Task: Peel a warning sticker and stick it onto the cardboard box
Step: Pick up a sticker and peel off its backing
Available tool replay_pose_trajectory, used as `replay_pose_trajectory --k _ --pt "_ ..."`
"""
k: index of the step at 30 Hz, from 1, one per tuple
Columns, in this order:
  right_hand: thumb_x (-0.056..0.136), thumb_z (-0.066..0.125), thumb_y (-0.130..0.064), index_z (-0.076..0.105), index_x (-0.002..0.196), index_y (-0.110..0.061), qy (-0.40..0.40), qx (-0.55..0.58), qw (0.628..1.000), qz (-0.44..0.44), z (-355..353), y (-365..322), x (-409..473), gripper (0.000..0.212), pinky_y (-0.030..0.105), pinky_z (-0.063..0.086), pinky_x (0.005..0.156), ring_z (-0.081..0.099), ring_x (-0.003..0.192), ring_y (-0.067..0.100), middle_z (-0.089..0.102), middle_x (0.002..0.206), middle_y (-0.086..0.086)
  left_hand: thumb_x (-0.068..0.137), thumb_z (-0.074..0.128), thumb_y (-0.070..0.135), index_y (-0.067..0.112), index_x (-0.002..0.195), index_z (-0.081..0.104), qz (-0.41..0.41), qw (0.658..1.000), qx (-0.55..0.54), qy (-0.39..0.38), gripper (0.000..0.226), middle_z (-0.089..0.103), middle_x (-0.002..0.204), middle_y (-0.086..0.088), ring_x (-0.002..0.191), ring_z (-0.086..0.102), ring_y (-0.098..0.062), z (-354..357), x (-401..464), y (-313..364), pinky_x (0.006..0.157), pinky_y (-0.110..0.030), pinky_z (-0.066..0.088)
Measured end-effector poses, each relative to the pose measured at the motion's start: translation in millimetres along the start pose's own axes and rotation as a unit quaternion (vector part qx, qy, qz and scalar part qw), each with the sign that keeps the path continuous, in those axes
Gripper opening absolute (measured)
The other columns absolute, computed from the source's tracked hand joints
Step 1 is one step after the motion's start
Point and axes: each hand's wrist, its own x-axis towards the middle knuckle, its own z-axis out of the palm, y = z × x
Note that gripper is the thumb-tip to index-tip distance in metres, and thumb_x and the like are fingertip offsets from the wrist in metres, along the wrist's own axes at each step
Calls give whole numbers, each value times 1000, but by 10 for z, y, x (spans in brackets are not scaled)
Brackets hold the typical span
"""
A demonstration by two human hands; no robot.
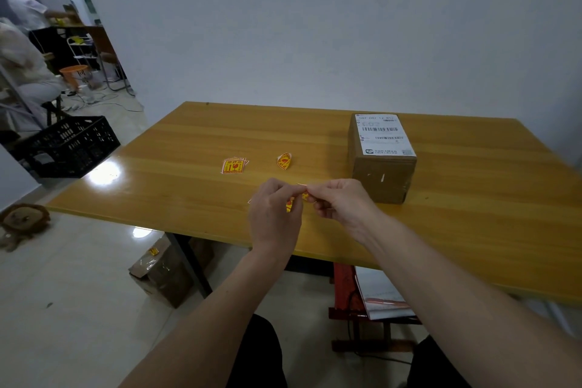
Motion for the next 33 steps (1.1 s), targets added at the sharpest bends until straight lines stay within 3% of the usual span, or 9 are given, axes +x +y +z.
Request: replay_pose_trajectory --k 5,14,19,25,33 --pt "83 68 -12 68 79 -4 -10 16 1000 -9 -6 7 1 9 24 48 59 53 58 11 64 68 5 79 70 12 24 90 75 -13 1000 -14 -9 17 60 78 1 72 57 -17 -14 10 31 58 -30 45" --pt "85 65 -11 67 81 -4 -30 20 999 -15 -9 -12 -32 7 23 48 59 53 60 11 63 69 5 79 72 15 25 90 76 -34 999 -40 2 15 61 80 1 74 57 -16 -14 20 86 62 -32 47" --pt "85 63 -18 67 79 -8 -13 62 998 2 -7 -12 -5 13 25 48 58 54 59 13 62 67 4 76 74 14 22 85 77 -14 999 -42 26 13 63 77 -1 72 57 -19 18 24 50 59 -34 48" --pt "85 64 -12 65 74 -9 -17 62 998 3 -38 11 7 12 26 48 60 54 60 14 62 68 5 75 73 14 21 82 77 1 998 -47 42 11 64 77 -3 72 58 -22 45 18 29 60 -40 50" --pt "86 64 -12 62 70 -10 -37 82 996 -1 -24 15 14 16 21 47 53 50 56 10 58 64 3 75 73 11 21 80 74 -45 995 -82 20 10 66 80 -1 73 61 -19 25 22 78 65 -38 50"
